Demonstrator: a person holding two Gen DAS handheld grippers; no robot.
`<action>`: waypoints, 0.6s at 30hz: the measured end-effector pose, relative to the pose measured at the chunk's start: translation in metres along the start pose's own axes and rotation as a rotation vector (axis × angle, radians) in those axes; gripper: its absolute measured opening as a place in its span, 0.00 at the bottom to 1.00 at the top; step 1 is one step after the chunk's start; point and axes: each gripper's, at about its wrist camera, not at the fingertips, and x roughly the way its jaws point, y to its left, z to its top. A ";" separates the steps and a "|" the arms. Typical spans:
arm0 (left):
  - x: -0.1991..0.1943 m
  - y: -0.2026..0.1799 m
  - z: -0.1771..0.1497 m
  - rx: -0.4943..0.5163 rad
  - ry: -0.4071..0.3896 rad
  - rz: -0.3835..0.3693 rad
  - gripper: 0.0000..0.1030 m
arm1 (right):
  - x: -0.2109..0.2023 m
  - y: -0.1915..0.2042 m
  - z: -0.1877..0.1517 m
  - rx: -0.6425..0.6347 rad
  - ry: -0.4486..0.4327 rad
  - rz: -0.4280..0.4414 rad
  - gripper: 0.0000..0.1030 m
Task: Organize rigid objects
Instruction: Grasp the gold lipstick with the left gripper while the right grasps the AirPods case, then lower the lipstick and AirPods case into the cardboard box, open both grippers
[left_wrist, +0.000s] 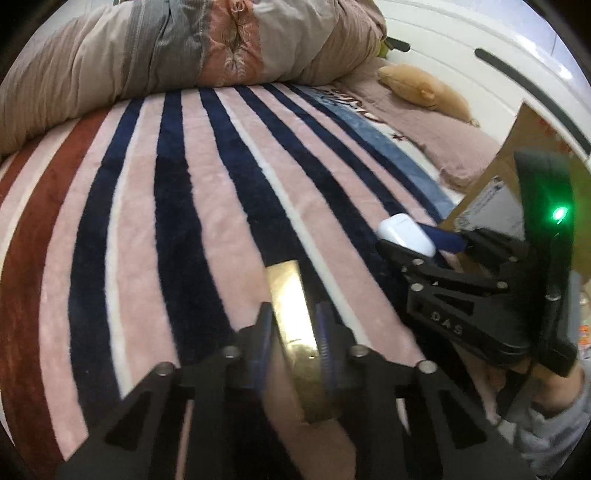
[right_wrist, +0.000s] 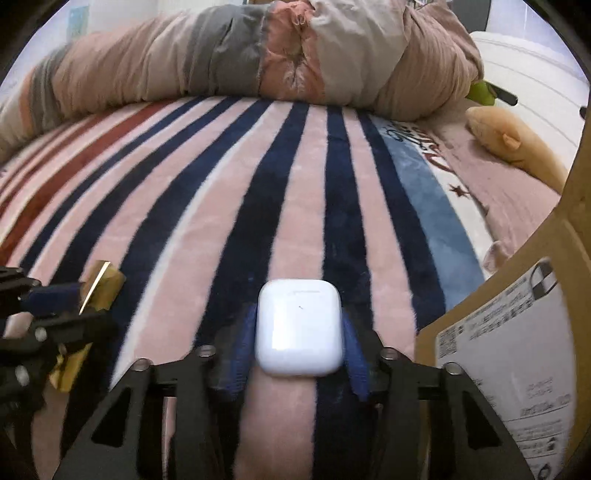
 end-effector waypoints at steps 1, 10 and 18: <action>-0.003 0.000 -0.001 0.014 0.001 0.015 0.15 | -0.003 0.002 -0.002 -0.003 -0.010 0.022 0.38; -0.086 -0.002 0.003 0.059 -0.085 0.120 0.15 | -0.085 0.032 -0.006 -0.067 -0.125 0.240 0.38; -0.164 -0.073 0.030 0.159 -0.193 0.106 0.15 | -0.203 0.009 -0.009 -0.051 -0.347 0.338 0.38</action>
